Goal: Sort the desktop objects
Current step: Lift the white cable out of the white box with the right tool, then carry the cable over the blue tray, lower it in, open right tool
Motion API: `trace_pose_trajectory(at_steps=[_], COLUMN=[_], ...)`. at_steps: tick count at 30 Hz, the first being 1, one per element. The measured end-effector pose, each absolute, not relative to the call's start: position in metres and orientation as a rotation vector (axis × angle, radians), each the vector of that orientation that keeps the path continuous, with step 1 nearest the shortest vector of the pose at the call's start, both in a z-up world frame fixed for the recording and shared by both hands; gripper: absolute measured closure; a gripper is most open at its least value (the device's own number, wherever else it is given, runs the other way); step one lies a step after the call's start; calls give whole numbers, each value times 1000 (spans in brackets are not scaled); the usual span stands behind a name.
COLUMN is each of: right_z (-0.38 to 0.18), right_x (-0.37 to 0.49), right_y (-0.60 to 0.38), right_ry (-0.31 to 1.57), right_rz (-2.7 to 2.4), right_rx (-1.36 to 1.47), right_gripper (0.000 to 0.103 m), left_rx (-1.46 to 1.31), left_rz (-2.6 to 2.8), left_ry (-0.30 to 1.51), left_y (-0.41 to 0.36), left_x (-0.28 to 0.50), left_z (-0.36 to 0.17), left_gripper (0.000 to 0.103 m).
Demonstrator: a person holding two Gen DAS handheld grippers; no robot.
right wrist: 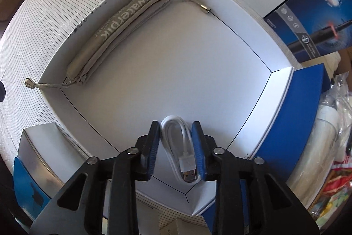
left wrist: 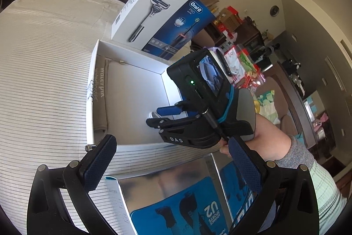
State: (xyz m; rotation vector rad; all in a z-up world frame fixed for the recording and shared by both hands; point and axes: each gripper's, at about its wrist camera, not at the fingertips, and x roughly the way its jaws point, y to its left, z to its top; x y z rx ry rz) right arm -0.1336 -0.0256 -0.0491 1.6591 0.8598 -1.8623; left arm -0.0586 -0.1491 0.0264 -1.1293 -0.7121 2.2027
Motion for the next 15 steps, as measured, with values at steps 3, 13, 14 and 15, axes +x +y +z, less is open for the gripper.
trace_pose_trajectory(at_steps=[3,13,14,15], right_z=[-36,72,87,96], right_x=[-135,-133,-122,-118], right_y=[-18,39,37,44], right_ry=[781,187,164,153], right_rz=[-1907,-2016,-2027,-2039], right_rx=[1629,1426,1407,1391], right_gripper=[78,83,83,83], left_rx=[-1125,-1067,-1054,-1048], left_rz=[2205,2337,2356,2374], left_ry=[-705,-329,-286,-241], left_y=[-149,-107,-101,-95], left_x=[-58,-46,-46,-47], left_z=[27,54,60,66], left_gripper=[0,0,0,0])
